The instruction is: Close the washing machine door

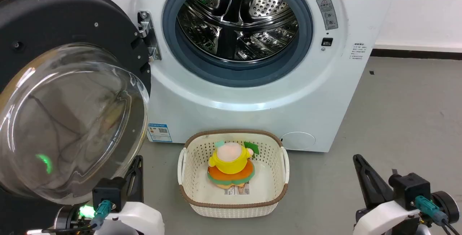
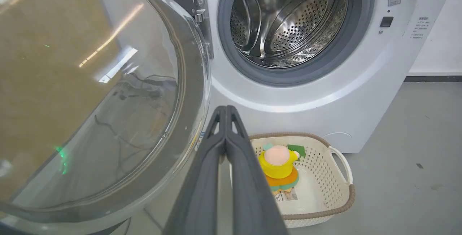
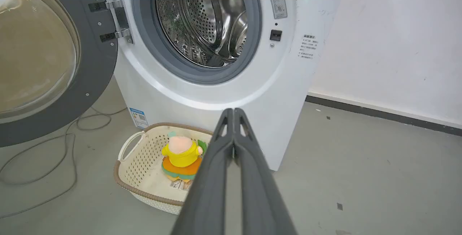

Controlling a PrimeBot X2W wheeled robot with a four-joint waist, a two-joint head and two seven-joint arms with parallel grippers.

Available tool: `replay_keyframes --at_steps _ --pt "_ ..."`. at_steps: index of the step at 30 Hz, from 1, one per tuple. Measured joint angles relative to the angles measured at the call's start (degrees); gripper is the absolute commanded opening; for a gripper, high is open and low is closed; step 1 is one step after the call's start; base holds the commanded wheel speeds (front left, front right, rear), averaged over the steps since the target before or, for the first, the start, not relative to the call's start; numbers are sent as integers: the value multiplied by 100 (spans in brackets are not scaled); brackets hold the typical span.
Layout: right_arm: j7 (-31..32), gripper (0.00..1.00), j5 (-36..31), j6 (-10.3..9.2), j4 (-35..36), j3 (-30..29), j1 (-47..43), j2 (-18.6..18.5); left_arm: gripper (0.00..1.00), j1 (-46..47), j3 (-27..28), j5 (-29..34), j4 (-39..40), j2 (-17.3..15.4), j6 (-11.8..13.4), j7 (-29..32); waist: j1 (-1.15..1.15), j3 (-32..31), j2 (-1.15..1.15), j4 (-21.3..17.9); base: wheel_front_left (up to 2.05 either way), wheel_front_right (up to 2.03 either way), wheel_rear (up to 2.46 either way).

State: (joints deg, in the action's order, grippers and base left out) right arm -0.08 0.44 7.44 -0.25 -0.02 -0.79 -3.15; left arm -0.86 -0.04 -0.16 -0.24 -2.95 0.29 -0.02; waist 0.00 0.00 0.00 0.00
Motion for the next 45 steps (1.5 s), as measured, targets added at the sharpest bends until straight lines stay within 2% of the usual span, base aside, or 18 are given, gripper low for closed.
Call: replay_keyframes --at_steps 33,34,45 --pt "0 0 0 0 0 -2 1 0 0 0 -3 0 0 1 -4 0 0 0 0 0 0 0 0" --pt "0 100 0 0 1 -2 1 0 100 0 -3 0 0 1 -4 0 0 0 0 0 0 0 0" --pt "-30 100 64 0 -25 -5 -3 -1 100 -3 -40 -9 -41 1 11 -37 0 1 0 -1 0 0 0"
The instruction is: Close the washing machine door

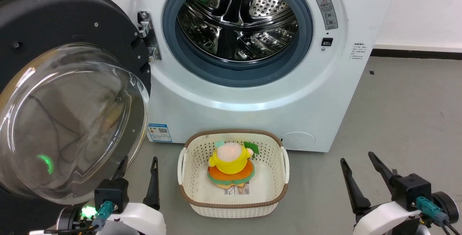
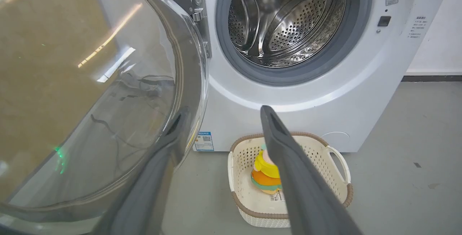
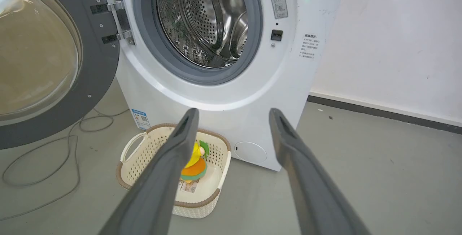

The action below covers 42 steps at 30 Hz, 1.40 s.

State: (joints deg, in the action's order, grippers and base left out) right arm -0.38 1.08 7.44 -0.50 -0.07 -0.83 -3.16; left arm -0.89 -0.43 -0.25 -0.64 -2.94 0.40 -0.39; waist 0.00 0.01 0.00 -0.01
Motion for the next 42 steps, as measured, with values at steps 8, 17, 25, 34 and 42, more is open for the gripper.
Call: replay_keyframes --at_steps 8,17,25,34,42 --pt "-85 100 91 0 -31 3 -2 0 100 0 -56 -54 -64 0 49 -79 0 -1 0 23 0 0 0" --pt "-203 100 165 0 -38 18 -8 0 100 0 -85 -145 -94 0 99 -197 0 -13 0 131 0 0 0" --pt "-298 100 287 0 -62 47 -15 -2 100 -1 -91 -162 -133 0 127 -288 0 -30 0 313 0 0 0" --pt "-387 100 392 0 -75 99 -59 -8 100 -4 -103 -248 -160 0 165 -383 0 -55 0 595 0 0 0" --pt "-492 100 466 0 -78 125 -88 -13 100 -8 -118 -281 -186 0 171 -481 0 -88 0 903 0 0 0"
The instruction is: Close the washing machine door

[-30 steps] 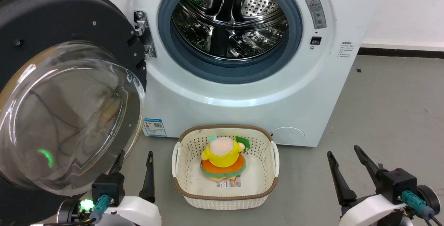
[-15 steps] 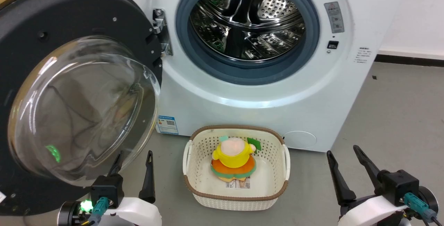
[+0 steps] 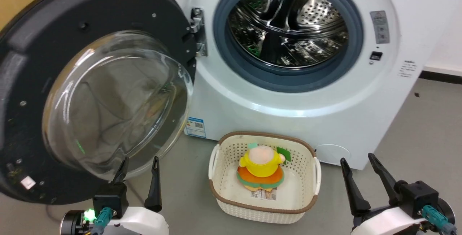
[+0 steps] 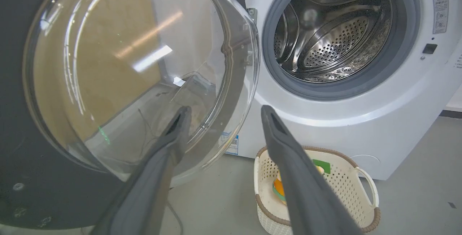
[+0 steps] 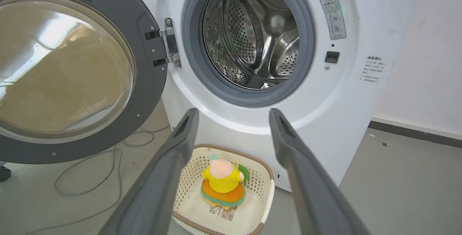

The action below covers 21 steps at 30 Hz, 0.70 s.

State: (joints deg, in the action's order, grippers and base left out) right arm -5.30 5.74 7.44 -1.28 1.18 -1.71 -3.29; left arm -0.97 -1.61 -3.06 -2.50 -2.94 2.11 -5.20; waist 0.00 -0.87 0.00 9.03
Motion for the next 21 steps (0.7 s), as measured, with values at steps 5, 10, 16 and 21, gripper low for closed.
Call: replay_keyframes --at_steps 5,10,16,21 --pt "-67 100 56 0 -4 33 -13 -1 100 -3 -4 -11 -14 0 25 -70 0 -22 0 217 0 0 0" --pt "-123 100 146 0 -21 107 -14 -4 100 -16 -7 -29 -10 0 33 -137 0 -18 0 407 0 0 0" --pt "-196 100 245 0 -83 208 -4 -51 100 -73 -3 -67 32 0 102 -196 0 14 0 576 0 0 0" --pt "-248 100 319 0 -140 296 21 -78 100 -101 -1 -73 60 0 135 -252 0 33 0 705 0 0 0"
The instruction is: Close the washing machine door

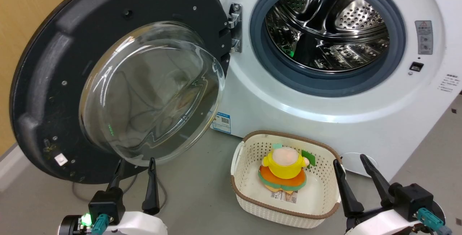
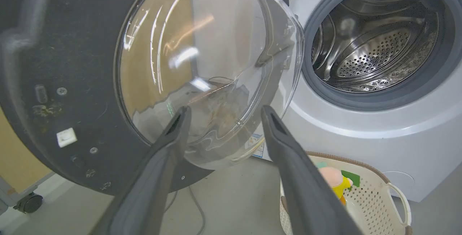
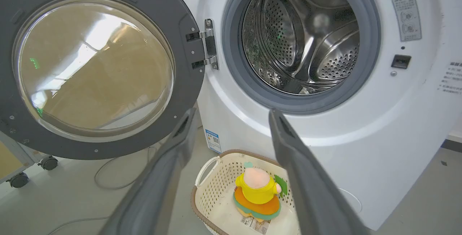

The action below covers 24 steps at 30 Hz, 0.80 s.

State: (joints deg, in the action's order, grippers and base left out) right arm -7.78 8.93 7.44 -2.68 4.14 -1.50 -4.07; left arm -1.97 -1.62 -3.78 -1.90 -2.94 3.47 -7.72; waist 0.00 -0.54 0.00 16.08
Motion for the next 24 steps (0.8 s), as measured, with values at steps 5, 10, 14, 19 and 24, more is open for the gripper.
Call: replay_keyframes --at_steps 5,10,14,19,24 --pt "-59 100 68 0 -35 75 3 -30 100 -37 -12 -40 26 0 45 -63 0 7 0 121 0 0 0" --pt "-125 100 178 0 -48 118 25 -55 100 -41 -49 -47 47 0 93 -125 0 1 0 235 0 0 0" --pt "-170 100 229 0 -51 149 27 -70 100 -42 -94 -58 57 0 120 -178 0 1 0 331 0 0 0" --pt "-226 100 288 0 -56 183 29 -103 100 -52 -126 -116 78 1 190 -240 0 4 0 453 0 0 0" --pt "-293 100 363 0 -90 265 51 -144 100 -96 -136 -157 104 1 248 -296 0 13 0 581 0 0 0"
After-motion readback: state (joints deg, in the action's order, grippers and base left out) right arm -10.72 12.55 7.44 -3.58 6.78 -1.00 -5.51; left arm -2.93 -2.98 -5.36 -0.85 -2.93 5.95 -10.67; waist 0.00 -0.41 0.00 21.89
